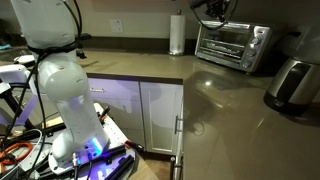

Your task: Close the toaster oven door

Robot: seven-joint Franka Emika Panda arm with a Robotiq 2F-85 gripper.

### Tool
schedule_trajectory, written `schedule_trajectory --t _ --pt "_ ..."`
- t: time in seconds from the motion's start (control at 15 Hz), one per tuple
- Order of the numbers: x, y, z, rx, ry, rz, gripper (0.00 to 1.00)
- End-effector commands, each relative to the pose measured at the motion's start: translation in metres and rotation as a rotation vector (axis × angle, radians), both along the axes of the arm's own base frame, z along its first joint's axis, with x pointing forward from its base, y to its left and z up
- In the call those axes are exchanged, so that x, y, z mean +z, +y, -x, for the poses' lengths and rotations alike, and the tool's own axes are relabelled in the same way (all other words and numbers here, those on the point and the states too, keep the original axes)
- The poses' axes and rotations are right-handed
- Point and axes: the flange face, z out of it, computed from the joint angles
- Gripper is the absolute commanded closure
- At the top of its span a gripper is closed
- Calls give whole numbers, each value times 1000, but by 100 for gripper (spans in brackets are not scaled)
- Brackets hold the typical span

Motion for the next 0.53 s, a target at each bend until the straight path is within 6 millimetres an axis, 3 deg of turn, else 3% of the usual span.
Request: schedule_trajectory --t 0.0,0.2,0.47 --pt "-2 24 30 6 80 -63 100" --pt "-11 50 44 10 140 -80 100" --pt "-39 93 61 24 221 -117 100"
